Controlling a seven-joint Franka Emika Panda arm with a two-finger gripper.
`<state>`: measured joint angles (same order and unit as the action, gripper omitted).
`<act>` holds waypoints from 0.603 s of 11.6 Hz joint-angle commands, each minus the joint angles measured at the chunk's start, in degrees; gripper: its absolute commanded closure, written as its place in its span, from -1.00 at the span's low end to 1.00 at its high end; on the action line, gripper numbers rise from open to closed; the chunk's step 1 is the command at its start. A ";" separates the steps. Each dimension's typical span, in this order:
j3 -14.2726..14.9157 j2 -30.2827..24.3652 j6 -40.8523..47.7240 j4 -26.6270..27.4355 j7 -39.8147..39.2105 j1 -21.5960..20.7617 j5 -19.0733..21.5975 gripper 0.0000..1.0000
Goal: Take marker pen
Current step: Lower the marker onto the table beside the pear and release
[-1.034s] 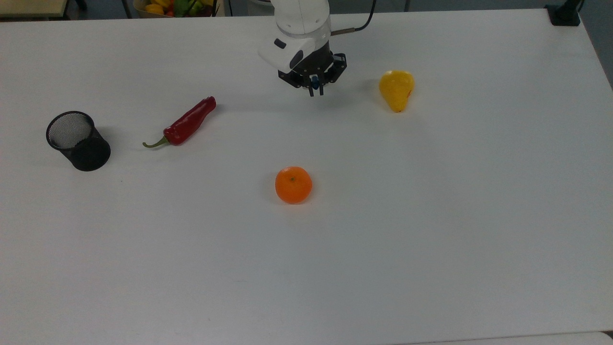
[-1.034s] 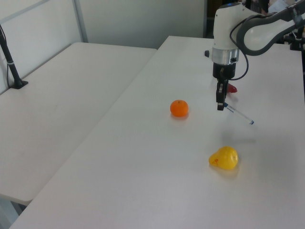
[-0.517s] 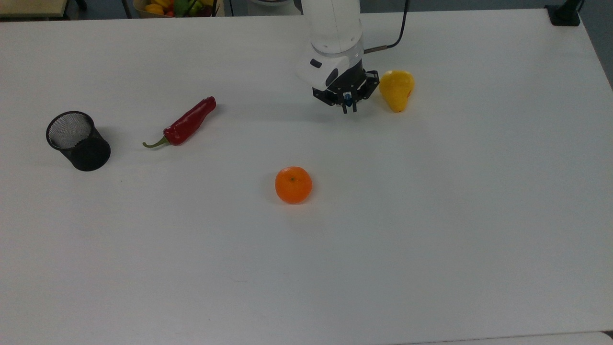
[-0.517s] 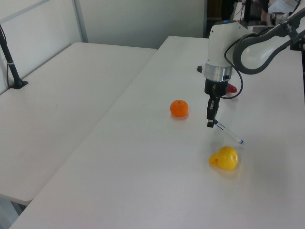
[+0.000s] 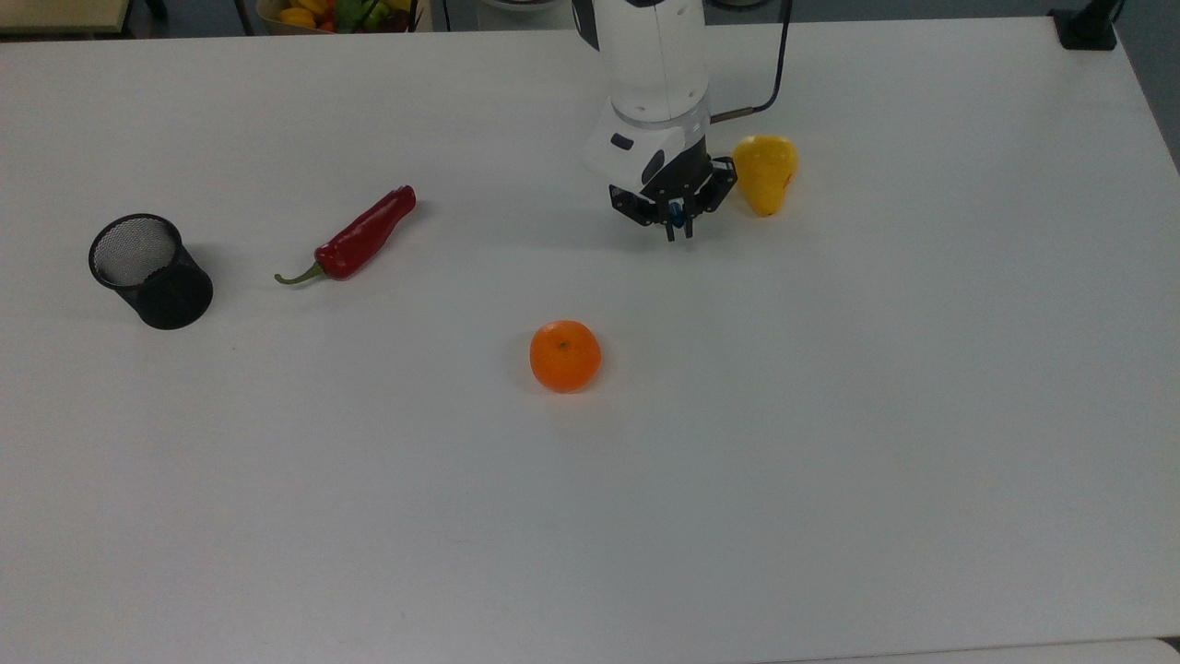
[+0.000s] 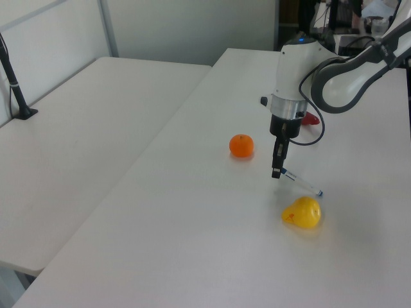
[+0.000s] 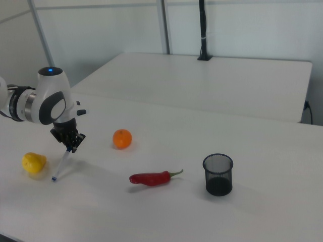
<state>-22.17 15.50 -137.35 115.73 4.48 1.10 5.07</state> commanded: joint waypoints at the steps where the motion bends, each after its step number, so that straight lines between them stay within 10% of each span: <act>1: 0.20 2.08 -2.13 -0.60 1.06 -0.58 -2.17 0.44; 6: 0.20 1.38 -1.87 -0.69 2.64 -0.23 -2.17 -1.00; 7: 0.20 1.21 -1.52 -0.77 2.64 -0.05 -2.08 -1.00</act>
<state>-22.18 17.25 -138.36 115.41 4.98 1.13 3.83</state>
